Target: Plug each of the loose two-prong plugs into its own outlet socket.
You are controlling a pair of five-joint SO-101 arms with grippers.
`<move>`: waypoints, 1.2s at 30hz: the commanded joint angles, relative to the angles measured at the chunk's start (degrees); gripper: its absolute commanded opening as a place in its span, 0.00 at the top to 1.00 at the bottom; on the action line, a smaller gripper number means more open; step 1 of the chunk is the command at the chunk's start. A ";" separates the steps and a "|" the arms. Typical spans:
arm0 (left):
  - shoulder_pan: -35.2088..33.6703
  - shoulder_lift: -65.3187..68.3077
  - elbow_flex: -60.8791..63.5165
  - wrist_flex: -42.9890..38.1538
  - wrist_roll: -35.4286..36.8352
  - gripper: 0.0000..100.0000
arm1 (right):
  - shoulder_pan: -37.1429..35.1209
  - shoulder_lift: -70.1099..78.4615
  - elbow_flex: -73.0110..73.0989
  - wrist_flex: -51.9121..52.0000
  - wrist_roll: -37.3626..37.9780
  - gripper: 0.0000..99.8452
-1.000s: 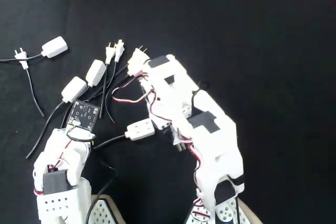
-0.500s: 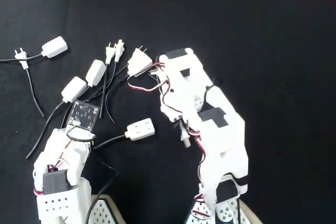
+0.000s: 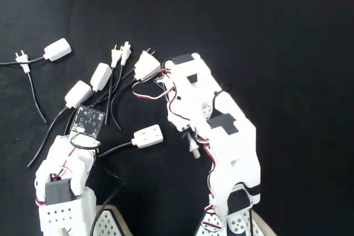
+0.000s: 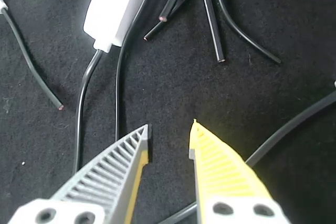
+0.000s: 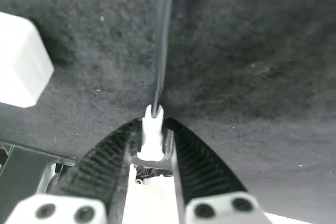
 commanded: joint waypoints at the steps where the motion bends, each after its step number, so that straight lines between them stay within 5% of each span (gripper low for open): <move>1: -0.13 -0.18 -0.31 0.00 -0.26 0.87 | -0.53 -2.59 -2.07 2.11 0.00 0.99; 17: -0.13 -0.18 -0.40 0.00 -0.26 0.87 | -0.97 -41.10 0.13 -4.48 -6.24 0.99; 28: -0.13 -0.18 -0.40 -0.09 -0.26 0.87 | -10.55 -63.60 38.29 -40.97 -16.44 0.99; 36: -0.13 -0.18 -0.40 -0.09 -0.26 0.87 | -13.36 -82.77 62.02 -54.33 -19.34 0.99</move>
